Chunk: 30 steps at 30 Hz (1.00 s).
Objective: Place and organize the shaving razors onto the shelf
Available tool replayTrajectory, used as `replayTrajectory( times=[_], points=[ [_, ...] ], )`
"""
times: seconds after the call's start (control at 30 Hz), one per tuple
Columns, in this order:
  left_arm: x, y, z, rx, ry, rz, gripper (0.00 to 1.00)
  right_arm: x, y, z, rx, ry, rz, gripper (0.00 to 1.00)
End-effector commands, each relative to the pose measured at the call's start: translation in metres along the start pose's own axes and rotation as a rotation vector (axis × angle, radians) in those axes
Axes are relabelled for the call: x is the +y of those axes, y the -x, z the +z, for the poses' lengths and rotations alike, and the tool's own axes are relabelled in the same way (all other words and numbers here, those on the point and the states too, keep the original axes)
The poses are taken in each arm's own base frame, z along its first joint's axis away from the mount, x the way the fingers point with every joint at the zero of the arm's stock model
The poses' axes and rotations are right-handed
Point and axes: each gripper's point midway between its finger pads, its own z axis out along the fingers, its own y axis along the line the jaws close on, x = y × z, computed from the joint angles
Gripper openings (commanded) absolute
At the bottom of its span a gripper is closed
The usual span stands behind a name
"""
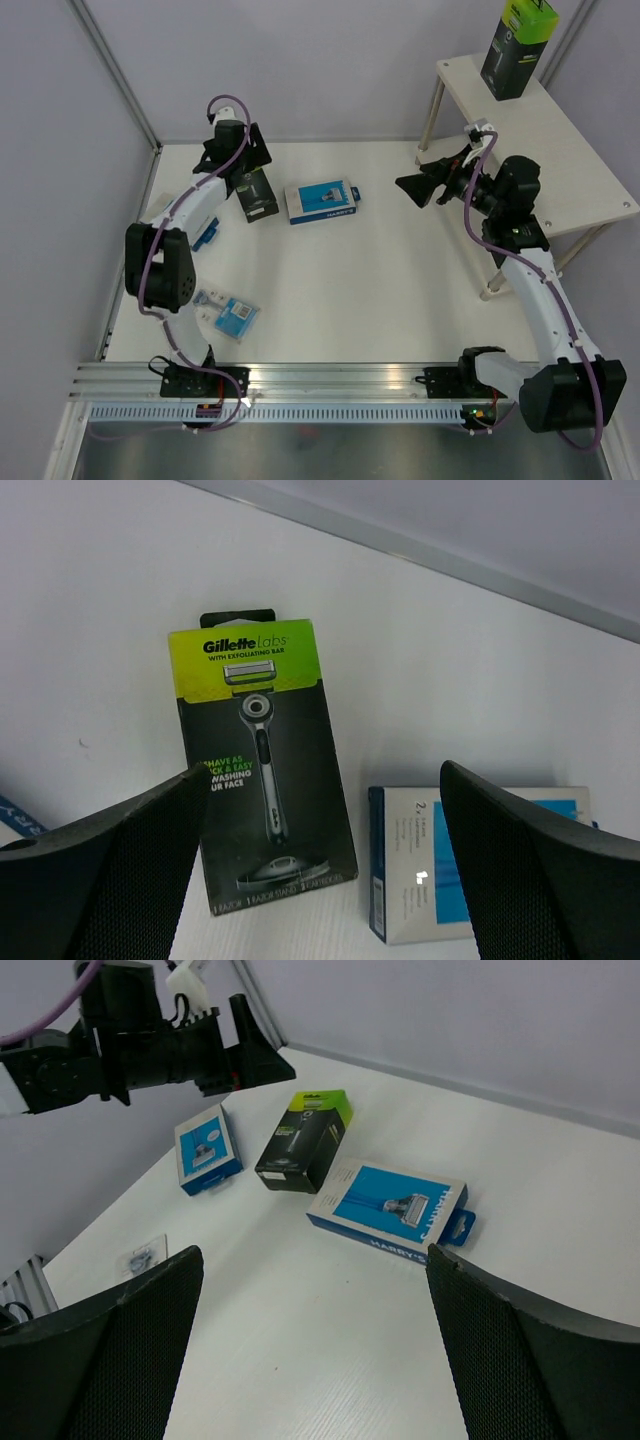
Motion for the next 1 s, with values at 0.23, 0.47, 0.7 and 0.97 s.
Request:
replayTrajectory(
  times=[0.23, 0.47, 0.7, 0.97],
  points=[
    [-0.012, 0.006, 0.094, -0.023, 0.051, 0.101, 1.00, 0.005, -0.025, 0.034, 0.028, 0.086, 0.055, 0.98],
    [-0.013, -0.004, 0.144, 0.006, 0.022, 0.386, 1.00, 0.003, -0.039, 0.049, 0.076, 0.098, 0.053, 0.98],
    [-0.002, -0.026, 0.159, 0.097, -0.052, 0.509, 0.99, -0.006, -0.047, 0.059, 0.105, 0.074, 0.069, 0.98],
    [0.001, -0.039, 0.156, 0.193, -0.118, 0.485, 0.95, -0.001, -0.047, 0.073, 0.111, 0.054, 0.105, 0.98]
  ],
)
